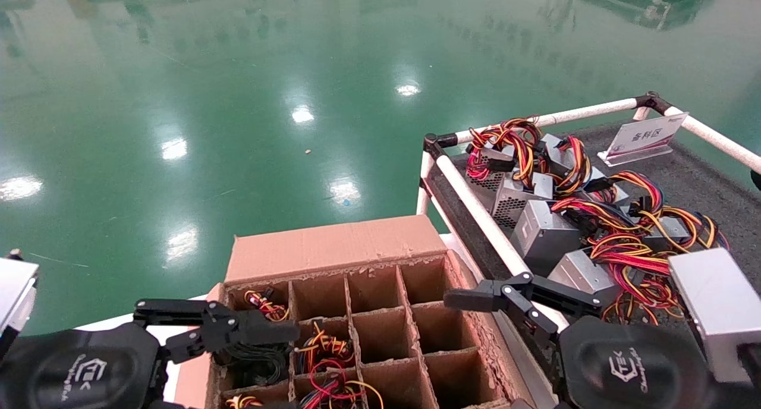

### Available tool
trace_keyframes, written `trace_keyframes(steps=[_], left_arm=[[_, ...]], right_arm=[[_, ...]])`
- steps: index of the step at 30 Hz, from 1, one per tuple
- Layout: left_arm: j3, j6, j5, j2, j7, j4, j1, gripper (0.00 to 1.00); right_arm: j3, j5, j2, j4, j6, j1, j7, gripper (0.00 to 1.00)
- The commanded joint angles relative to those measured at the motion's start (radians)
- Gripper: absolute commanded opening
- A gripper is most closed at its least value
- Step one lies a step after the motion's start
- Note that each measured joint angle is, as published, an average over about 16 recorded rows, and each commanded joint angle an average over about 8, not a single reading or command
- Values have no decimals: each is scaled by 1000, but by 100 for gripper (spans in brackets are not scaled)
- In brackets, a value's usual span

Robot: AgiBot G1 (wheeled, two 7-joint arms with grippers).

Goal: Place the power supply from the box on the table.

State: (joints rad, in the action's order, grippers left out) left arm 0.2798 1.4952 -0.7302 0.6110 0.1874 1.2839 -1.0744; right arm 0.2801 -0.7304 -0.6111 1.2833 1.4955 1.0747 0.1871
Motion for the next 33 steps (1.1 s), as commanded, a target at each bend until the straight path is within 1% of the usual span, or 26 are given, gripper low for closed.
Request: trace_keyframes(steps=[1, 21, 22, 23, 29, 30, 31, 33], left_arm=[[0, 0, 0, 0, 0, 0, 0, 0], [0, 0, 0, 0, 0, 0, 0, 0], [0, 0, 0, 0, 0, 0, 0, 3], [0, 0, 0, 0, 0, 0, 0, 12], [0, 0, 0, 0, 0, 0, 0, 87], [0, 0, 0, 0, 0, 0, 0, 96], [0, 0, 0, 0, 0, -1, 0, 100], [0, 0, 0, 0, 0, -1, 0, 100]], right_arm=[[0, 0, 0, 0, 0, 0, 0, 100], [0, 0, 0, 0, 0, 0, 0, 100], [0, 0, 0, 0, 0, 0, 0, 100], [0, 0, 0, 0, 0, 0, 0, 100], [7, -10, -2, -6, -6, -6, 6, 100], [10, -14, -2, -9, -8, -9, 9, 100], [14, -21, -3, -12, -12, -12, 12, 100], [24, -40, -4, -20, -23, -19, 17, 100]])
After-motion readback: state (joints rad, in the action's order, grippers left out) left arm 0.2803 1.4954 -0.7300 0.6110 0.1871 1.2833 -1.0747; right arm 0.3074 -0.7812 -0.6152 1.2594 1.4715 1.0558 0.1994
